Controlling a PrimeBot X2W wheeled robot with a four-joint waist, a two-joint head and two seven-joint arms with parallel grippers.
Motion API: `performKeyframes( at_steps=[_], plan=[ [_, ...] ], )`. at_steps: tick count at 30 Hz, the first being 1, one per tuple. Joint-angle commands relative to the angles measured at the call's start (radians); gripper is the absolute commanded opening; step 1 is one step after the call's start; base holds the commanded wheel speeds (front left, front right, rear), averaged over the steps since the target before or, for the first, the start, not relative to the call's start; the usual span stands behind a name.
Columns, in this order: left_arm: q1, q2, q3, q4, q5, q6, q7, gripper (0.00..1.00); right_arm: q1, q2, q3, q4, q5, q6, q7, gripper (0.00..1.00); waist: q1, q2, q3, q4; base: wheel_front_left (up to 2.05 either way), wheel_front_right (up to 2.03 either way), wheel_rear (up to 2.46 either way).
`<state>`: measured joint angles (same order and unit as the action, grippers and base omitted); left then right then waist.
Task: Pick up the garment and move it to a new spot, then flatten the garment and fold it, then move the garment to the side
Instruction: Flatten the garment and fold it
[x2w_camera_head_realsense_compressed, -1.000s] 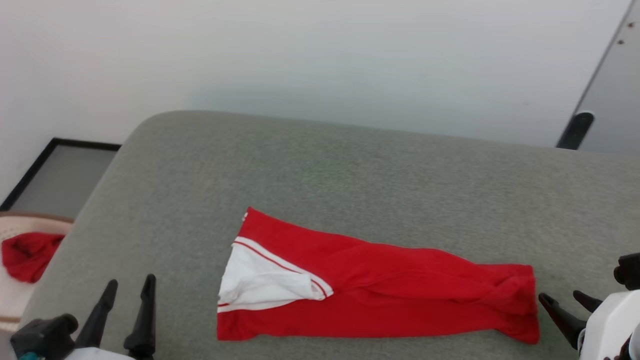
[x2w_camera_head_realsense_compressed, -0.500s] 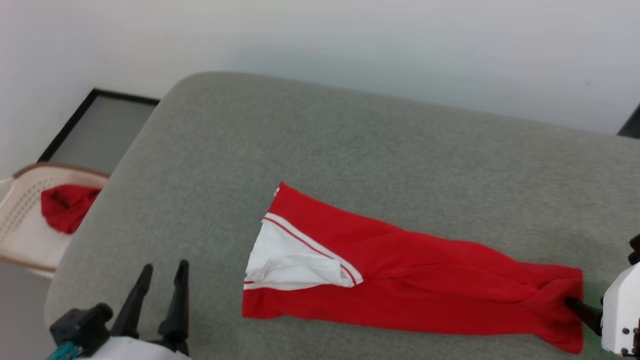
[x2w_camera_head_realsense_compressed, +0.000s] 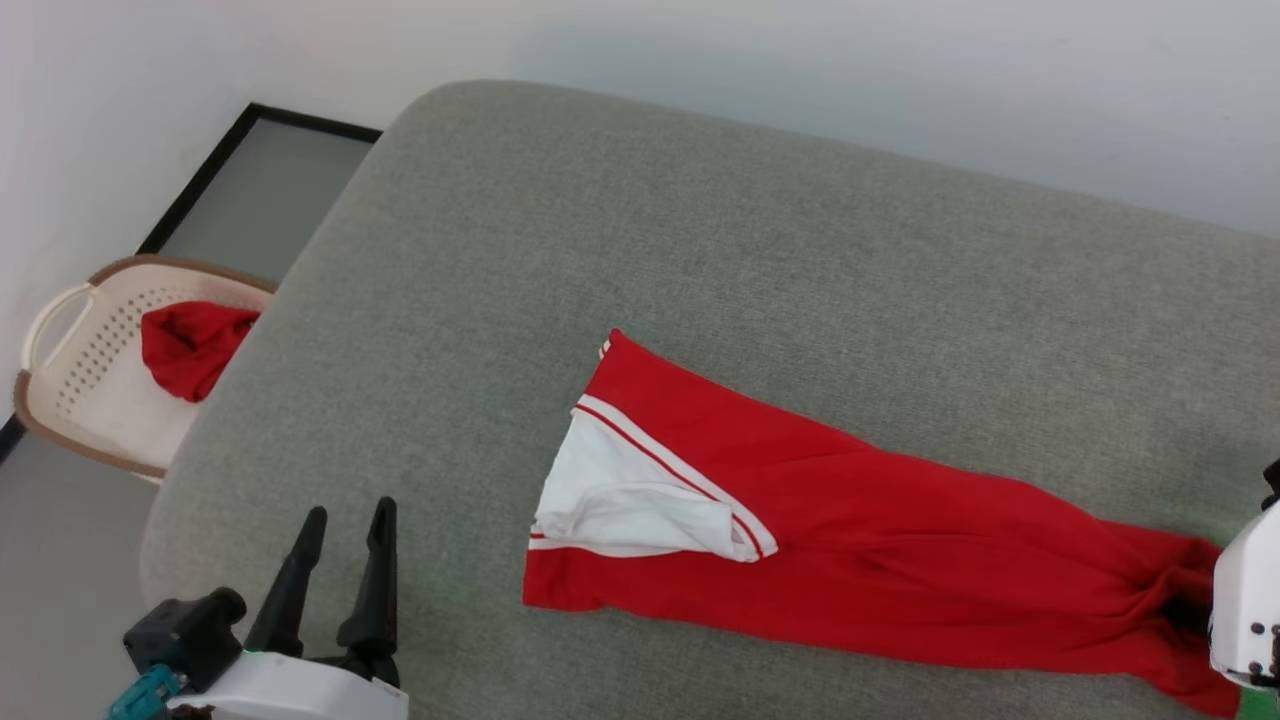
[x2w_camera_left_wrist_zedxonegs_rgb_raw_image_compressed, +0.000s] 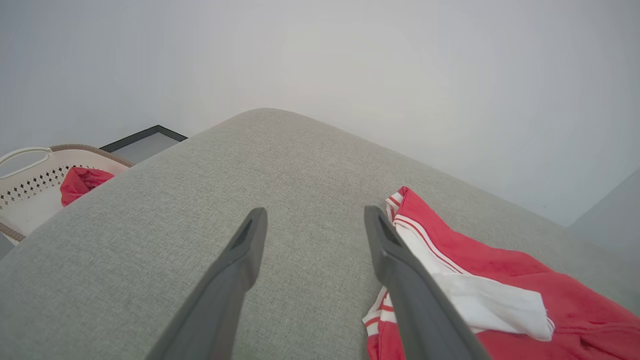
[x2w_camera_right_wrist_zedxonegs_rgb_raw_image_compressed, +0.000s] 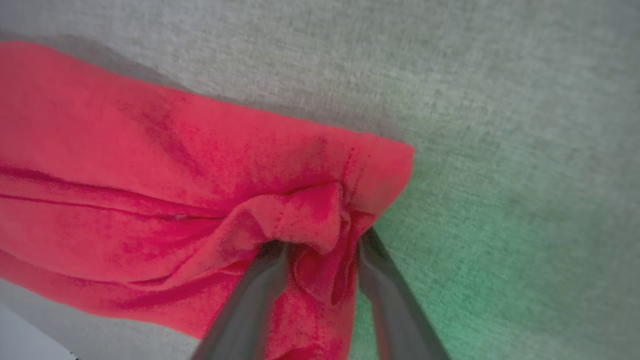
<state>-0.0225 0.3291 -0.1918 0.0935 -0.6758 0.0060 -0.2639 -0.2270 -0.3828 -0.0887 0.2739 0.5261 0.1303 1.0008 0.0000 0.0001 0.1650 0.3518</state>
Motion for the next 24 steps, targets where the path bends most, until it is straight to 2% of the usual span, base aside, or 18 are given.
performKeyframes(
  at_steps=[1,11,24],
  plan=[
    [-0.011,-0.007,0.007,0.006,0.005,-0.006,0.001,1.00,0.017,0.040,0.043,0.050,0.014,0.001,0.006,0.00,0.0000,-0.0001,0.006,0.007,0.00,0.00,0.00],
    [-0.005,-0.031,0.043,0.033,0.005,-0.032,0.001,1.00,-0.064,-0.054,0.015,0.140,0.037,-0.004,-0.035,0.00,0.0000,-0.0001,0.003,0.002,0.00,0.00,0.00],
    [0.039,-0.010,0.058,0.046,-0.011,-0.037,0.011,1.00,-0.098,-0.201,-0.030,0.190,0.039,-0.001,-0.099,0.00,0.0000,-0.0001,-0.057,-0.067,0.00,0.00,0.00]
  ],
)
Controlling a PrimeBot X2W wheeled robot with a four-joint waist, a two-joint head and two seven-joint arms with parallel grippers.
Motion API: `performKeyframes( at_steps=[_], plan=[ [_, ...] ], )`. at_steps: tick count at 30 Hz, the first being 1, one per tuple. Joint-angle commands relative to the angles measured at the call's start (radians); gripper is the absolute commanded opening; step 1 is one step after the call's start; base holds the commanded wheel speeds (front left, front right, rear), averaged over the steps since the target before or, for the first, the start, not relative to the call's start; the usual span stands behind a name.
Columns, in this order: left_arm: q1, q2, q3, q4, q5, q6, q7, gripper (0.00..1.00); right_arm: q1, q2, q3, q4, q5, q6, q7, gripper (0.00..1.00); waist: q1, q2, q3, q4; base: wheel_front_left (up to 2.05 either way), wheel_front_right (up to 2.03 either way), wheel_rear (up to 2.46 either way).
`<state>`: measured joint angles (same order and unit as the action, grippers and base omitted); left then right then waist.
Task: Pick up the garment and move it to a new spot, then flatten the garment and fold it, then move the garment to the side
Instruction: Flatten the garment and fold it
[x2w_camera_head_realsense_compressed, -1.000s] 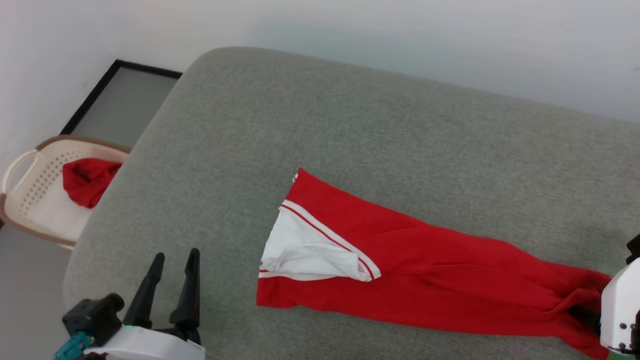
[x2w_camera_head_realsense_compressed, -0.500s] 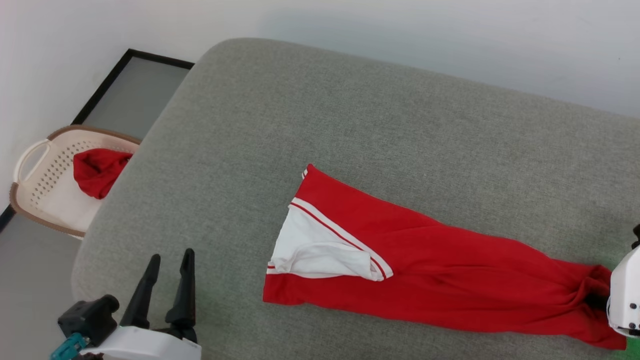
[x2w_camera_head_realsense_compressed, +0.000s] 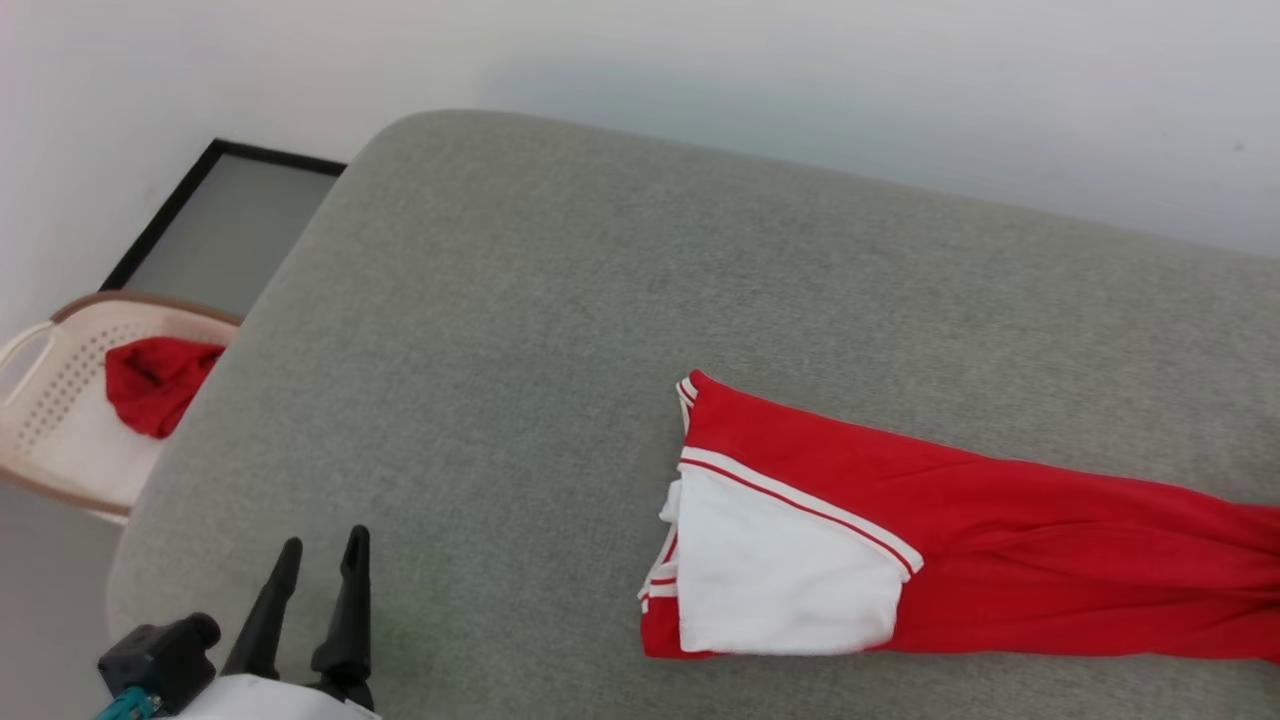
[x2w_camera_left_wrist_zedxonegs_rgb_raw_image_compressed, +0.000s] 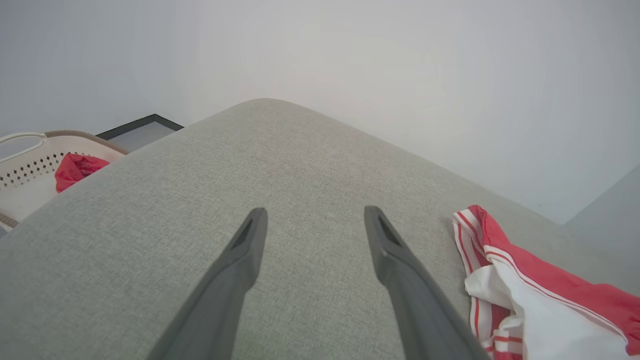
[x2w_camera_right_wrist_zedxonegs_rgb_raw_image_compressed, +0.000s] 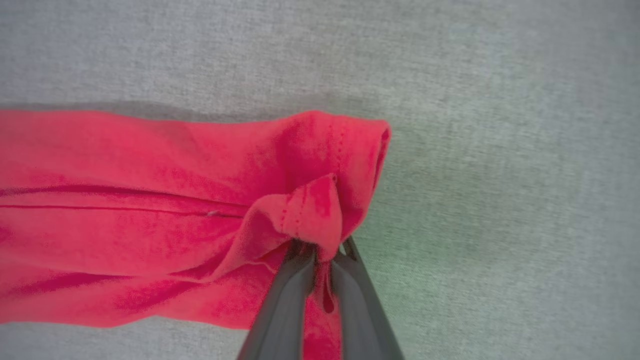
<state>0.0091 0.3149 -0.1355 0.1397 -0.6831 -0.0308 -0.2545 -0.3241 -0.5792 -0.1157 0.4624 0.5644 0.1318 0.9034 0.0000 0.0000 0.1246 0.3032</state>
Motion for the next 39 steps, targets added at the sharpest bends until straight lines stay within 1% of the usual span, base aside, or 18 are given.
performKeyframes(
  at_steps=[1,4,8,13,17,20,23,26,31,35,39],
  plan=[
    [0.011,0.005,0.002,-0.002,-0.004,0.000,0.005,1.00,0.002,-0.014,-0.002,-0.003,0.003,-0.002,0.000,0.00,0.0000,0.0000,-0.022,-0.025,0.00,0.00,0.00],
    [0.026,0.014,0.007,-0.005,-0.011,0.005,0.011,1.00,0.010,-0.021,0.003,-0.030,0.027,-0.002,0.010,0.00,0.0000,0.0000,-0.043,-0.046,0.00,0.00,0.00],
    [0.046,0.023,0.012,-0.013,-0.020,0.011,0.022,1.00,0.024,0.010,0.010,-0.116,0.104,-0.002,0.049,0.00,0.0000,0.0000,-0.074,-0.073,0.00,0.00,0.00],
    [0.070,0.031,0.013,-0.022,-0.027,0.018,0.040,1.00,0.042,0.101,0.017,-0.278,0.207,-0.002,0.129,0.00,0.0000,0.0000,-0.114,-0.093,0.00,0.00,0.00],
    [0.079,0.029,0.006,-0.030,-0.031,0.022,0.051,1.00,0.034,0.187,0.039,-0.410,0.251,-0.002,0.198,0.00,0.0000,0.0000,-0.135,-0.093,0.00,0.00,0.00],
    [0.085,0.028,-0.003,-0.032,-0.034,0.020,0.060,1.00,0.012,0.254,0.067,-0.475,0.252,-0.002,0.236,0.00,0.0000,0.0000,-0.149,-0.082,0.00,0.00,0.00],
    [0.082,0.026,-0.008,-0.031,-0.035,0.019,0.065,1.00,-0.011,0.326,0.099,-0.509,0.224,-0.002,0.254,0.00,0.0000,0.0000,-0.154,-0.063,0.00,0.00,0.00],
    [0.069,0.018,-0.018,-0.029,-0.035,0.016,0.065,1.00,-0.035,0.389,0.136,-0.505,0.187,-0.002,0.255,0.00,0.0000,0.0000,-0.154,-0.036,0.00,0.00,0.00],
    [0.043,0.003,-0.043,-0.011,-0.028,0.009,0.065,1.00,-0.072,0.478,0.170,-0.440,0.098,-0.002,0.212,0.00,0.0000,0.0000,-0.141,0.016,0.00,0.00,0.00],
    [0.019,-0.012,-0.060,0.010,-0.026,-0.001,0.061,1.00,-0.092,0.514,0.210,-0.361,0.034,-0.002,0.156,0.00,0.0000,0.0000,-0.123,0.053,0.00,0.00,0.00],
    [-0.006,-0.025,-0.072,0.035,-0.025,-0.008,0.056,1.00,-0.103,0.526,0.271,-0.271,-0.003,-0.002,0.101,0.00,0.0000,0.0000,-0.107,0.085,0.00,0.00,0.00]
  ],
)
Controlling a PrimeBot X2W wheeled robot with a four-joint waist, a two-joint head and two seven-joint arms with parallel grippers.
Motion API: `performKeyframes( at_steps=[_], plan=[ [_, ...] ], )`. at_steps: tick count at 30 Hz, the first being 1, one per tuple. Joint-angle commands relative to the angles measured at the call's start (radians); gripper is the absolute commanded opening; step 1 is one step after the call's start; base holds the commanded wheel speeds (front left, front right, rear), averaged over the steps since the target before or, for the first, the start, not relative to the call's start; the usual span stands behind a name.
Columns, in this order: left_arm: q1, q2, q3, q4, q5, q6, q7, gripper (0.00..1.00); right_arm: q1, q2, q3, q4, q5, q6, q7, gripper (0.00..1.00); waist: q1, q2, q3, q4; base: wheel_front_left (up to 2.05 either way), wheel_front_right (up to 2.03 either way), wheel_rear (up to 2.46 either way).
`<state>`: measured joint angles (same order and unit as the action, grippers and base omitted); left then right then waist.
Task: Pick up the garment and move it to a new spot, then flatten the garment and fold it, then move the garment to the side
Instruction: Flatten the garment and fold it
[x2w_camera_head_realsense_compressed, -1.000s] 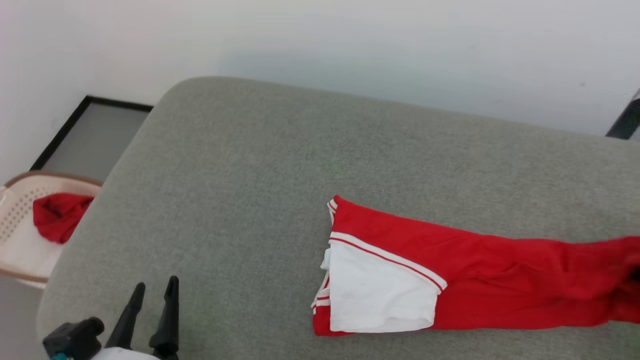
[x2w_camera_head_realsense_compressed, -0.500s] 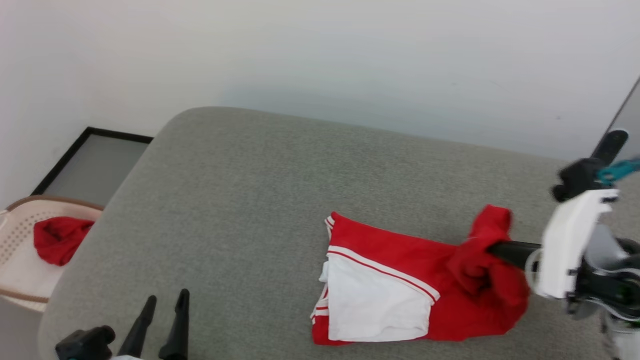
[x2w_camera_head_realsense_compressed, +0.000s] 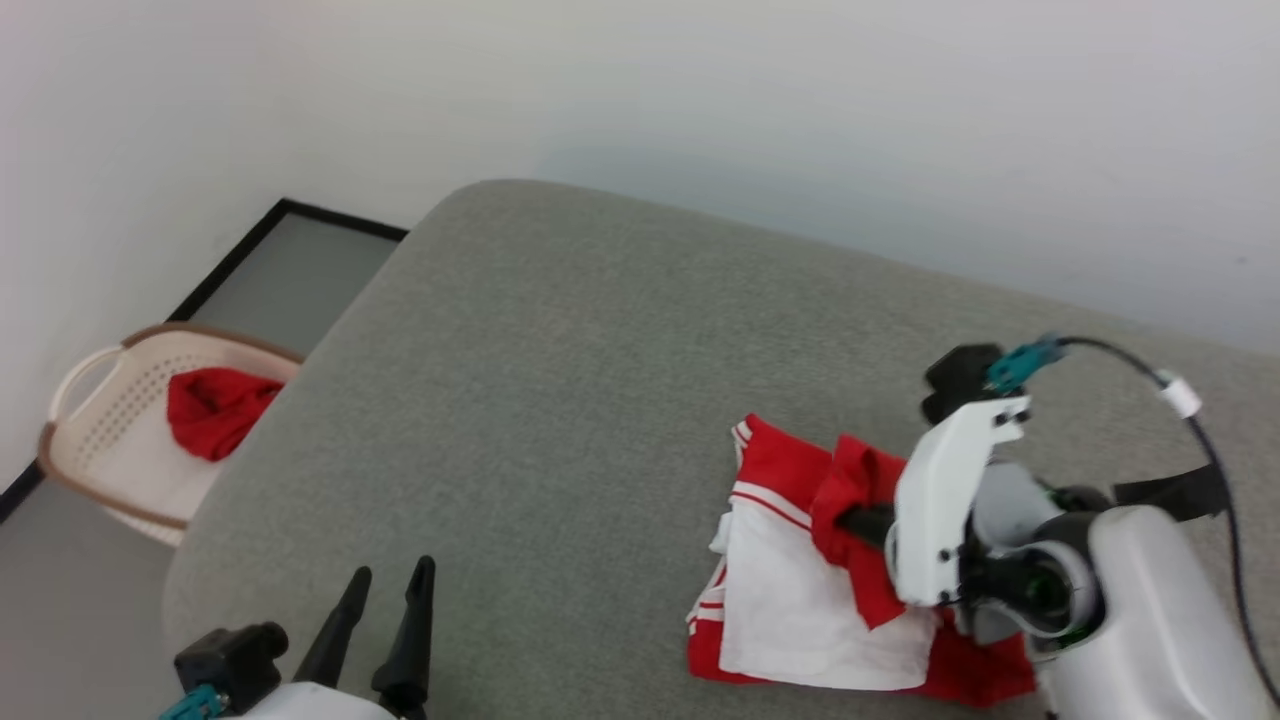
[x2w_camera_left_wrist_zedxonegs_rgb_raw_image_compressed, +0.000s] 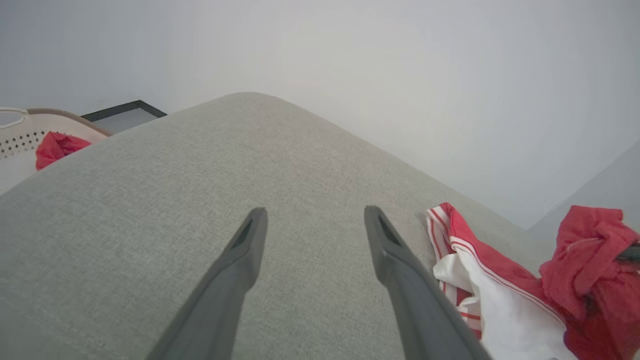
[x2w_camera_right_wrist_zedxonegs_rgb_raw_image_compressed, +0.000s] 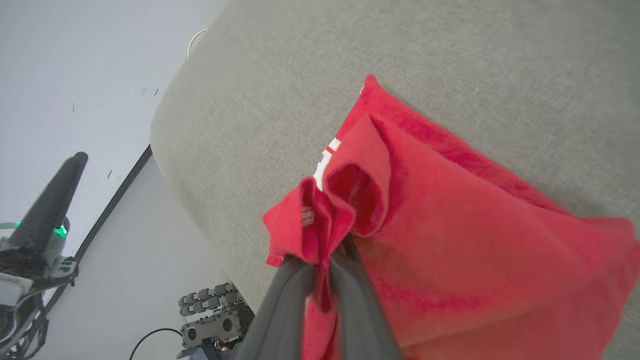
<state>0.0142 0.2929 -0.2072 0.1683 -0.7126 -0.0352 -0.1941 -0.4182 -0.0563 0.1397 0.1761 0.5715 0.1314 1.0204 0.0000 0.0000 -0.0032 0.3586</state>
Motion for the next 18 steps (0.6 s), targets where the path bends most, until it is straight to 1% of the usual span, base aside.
performKeyframes(
  at_steps=[1,2,3,4,5,9,12,15,18],
  plan=[
    [-0.017,-0.007,-0.002,0.012,0.004,-0.004,-0.006,1.00,-0.014,0.004,0.028,0.038,-0.019,-0.002,-0.032,0.00,0.0000,0.0000,0.024,0.036,0.00,0.00,0.00],
    [-0.022,-0.010,-0.004,0.019,0.004,-0.006,-0.007,1.00,-0.019,0.005,0.044,0.060,-0.028,-0.001,-0.046,0.00,0.0000,0.0000,0.026,0.040,0.00,0.00,0.00],
    [-0.026,-0.011,-0.007,0.024,0.005,-0.008,-0.010,1.00,-0.024,0.006,0.058,0.081,-0.034,-0.002,-0.060,0.21,0.0000,0.0000,0.028,0.044,0.00,0.00,0.00],
    [-0.029,-0.012,-0.008,0.029,0.005,-0.010,-0.010,1.00,-0.029,0.006,0.073,0.097,-0.043,-0.002,-0.074,0.49,0.0000,0.0000,0.029,0.047,0.00,0.00,0.00],
    [-0.031,-0.014,-0.009,0.034,0.005,-0.010,-0.011,1.00,-0.037,0.007,0.087,0.109,-0.050,-0.001,-0.092,1.00,0.0000,0.0000,0.030,0.048,0.00,0.00,0.00],
    [-0.032,-0.015,-0.001,0.050,-0.003,-0.007,-0.020,1.00,-0.070,0.006,0.116,0.149,-0.020,-0.002,-0.133,1.00,0.0000,0.0000,0.029,0.042,0.00,0.00,0.00],
    [-0.027,-0.011,0.002,0.056,-0.002,-0.003,-0.023,1.00,-0.089,0.006,0.128,0.153,-0.001,-0.002,-0.139,1.00,0.0000,0.0000,0.026,0.028,0.00,0.00,0.00],
    [-0.020,-0.005,0.008,0.055,-0.005,-0.002,-0.027,1.00,-0.103,0.006,0.131,0.138,0.024,-0.002,-0.137,1.00,0.0000,0.0000,0.017,0.005,0.00,0.00,0.00],
    [-0.010,0.003,0.014,0.051,-0.001,0.006,-0.027,1.00,-0.106,0.006,0.128,0.093,0.040,-0.002,-0.125,1.00,0.0000,0.0000,0.004,-0.027,0.00,0.00,0.00]
  ],
)
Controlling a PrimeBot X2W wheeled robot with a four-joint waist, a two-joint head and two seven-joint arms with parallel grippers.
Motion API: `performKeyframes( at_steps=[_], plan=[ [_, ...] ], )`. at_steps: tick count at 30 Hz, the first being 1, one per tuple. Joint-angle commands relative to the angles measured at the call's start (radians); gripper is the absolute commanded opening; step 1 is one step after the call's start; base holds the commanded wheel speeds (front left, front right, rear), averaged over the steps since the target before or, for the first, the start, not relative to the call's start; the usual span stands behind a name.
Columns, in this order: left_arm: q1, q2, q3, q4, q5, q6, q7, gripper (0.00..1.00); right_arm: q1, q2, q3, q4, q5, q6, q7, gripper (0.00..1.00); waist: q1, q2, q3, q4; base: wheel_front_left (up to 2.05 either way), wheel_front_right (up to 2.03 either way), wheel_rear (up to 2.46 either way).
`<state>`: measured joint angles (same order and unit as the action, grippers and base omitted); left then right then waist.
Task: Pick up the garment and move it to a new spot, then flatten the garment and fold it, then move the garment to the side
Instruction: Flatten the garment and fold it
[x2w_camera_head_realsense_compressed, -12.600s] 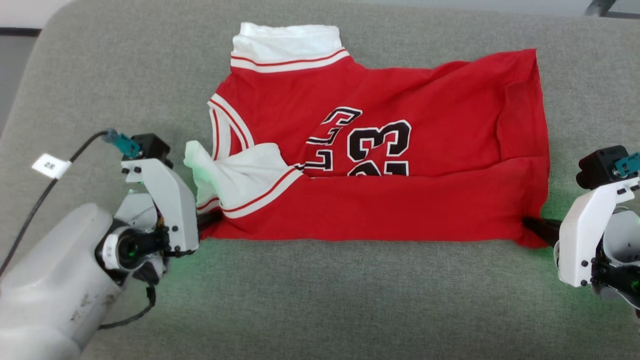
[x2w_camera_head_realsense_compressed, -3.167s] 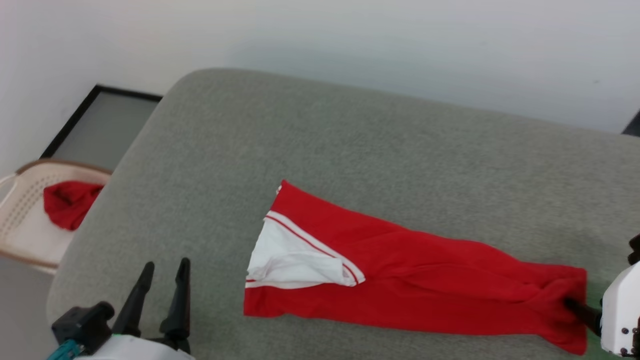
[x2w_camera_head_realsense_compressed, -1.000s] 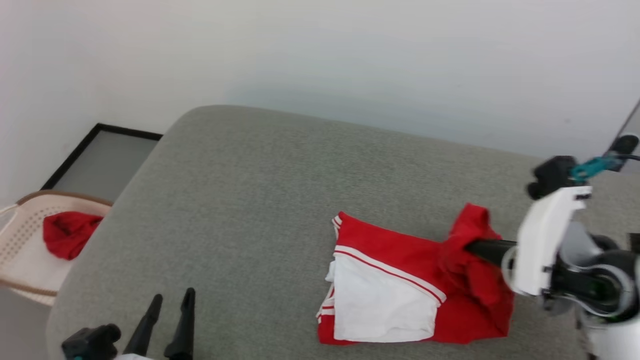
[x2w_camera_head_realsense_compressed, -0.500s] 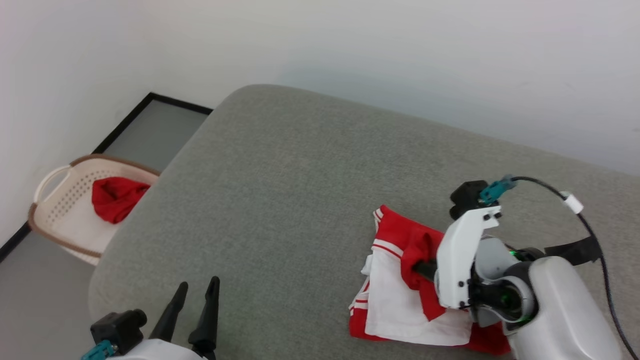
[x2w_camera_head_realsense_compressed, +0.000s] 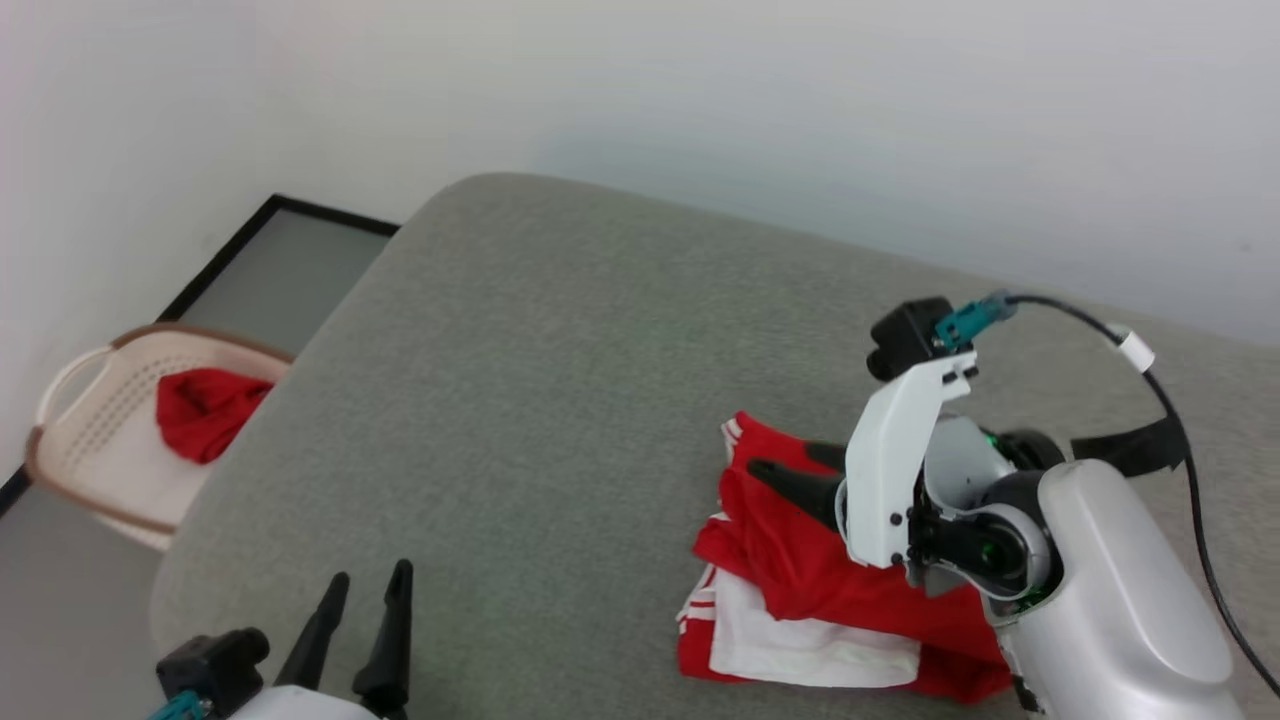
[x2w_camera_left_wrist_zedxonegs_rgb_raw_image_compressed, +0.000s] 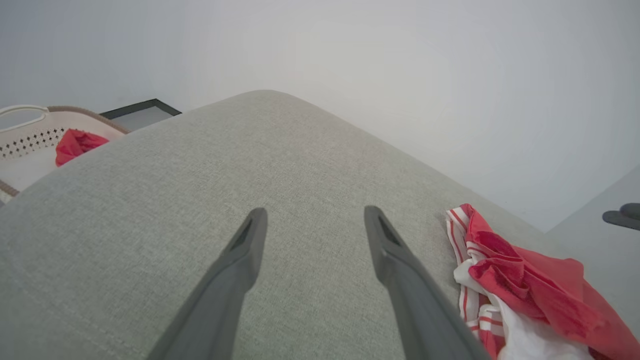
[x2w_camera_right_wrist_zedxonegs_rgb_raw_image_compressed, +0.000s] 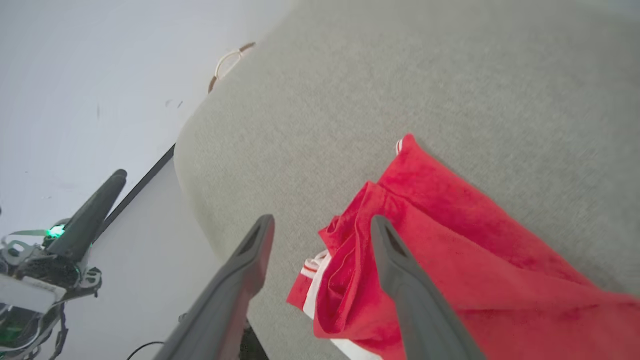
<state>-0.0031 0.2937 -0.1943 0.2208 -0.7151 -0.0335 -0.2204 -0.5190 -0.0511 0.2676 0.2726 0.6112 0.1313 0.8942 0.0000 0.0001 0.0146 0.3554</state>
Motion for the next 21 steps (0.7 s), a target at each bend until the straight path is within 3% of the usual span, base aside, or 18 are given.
performKeyframes(
  at_steps=[1,5,10,16,21],
  plan=[
    [0.009,0.007,0.003,-0.005,0.004,0.006,-0.003,1.00,-0.003,-0.003,0.006,-0.028,0.007,-0.001,-0.001,1.00,0.0000,-0.0001,-0.018,-0.035,0.00,0.00,0.00],
    [0.027,0.022,0.009,-0.022,0.011,0.014,-0.003,1.00,0.037,-0.067,0.032,-0.151,0.040,-0.001,-0.064,1.00,0.0000,-0.0001,-0.039,-0.086,0.00,0.00,0.00],
    [0.050,0.043,0.023,-0.057,0.020,0.023,-0.013,1.00,0.093,-0.222,0.090,-0.292,0.027,-0.001,-0.260,1.00,0.0000,-0.0001,-0.053,-0.156,0.00,0.00,0.00],
    [0.068,0.055,0.031,-0.086,0.044,0.030,-0.025,1.00,0.177,-0.371,0.104,-0.328,-0.056,-0.001,-0.615,1.00,0.0000,-0.0001,-0.057,-0.232,0.00,0.00,0.00],
    [0.077,0.057,0.027,-0.091,0.069,0.029,-0.033,1.00,0.282,-0.422,0.043,-0.265,-0.123,-0.001,-0.872,1.00,0.0000,-0.0001,-0.062,-0.273,0.00,0.00,0.00]
  ],
)
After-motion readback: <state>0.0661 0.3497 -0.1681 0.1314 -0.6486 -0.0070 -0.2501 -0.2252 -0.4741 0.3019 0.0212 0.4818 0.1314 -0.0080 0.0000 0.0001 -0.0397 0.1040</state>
